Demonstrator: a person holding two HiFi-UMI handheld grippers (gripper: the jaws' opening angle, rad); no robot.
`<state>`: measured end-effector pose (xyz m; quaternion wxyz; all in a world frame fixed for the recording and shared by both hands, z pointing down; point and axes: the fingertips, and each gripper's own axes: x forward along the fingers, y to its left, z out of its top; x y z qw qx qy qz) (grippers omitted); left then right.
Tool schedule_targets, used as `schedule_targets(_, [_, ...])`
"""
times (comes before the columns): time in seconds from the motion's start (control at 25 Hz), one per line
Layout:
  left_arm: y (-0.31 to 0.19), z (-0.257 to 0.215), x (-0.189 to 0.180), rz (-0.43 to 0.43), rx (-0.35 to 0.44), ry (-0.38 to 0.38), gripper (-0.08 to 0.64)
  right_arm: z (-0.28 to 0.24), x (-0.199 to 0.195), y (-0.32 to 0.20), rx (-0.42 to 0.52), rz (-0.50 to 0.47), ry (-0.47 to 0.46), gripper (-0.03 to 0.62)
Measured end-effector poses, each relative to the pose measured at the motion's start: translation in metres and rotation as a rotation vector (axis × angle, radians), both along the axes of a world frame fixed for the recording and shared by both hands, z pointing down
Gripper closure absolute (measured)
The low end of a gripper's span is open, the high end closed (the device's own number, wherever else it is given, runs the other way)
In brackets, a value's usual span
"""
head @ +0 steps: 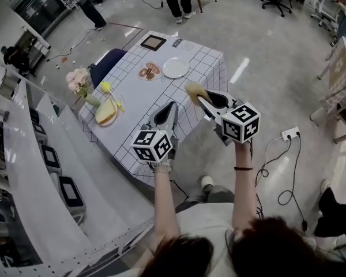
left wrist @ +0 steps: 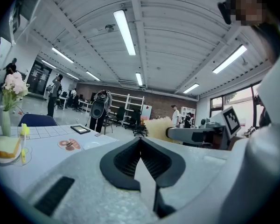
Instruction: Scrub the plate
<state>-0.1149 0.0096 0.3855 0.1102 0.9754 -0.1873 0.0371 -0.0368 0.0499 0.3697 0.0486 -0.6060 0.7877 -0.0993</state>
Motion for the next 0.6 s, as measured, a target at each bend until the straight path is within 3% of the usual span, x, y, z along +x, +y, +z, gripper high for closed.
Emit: schedule_targets(0.6, [-0.03, 0.015, 0.008, 0.003, -0.036, 0.003, 0.549, 0.015, 0.01, -0.031, -0.027, 0.01, -0.022, 0.512])
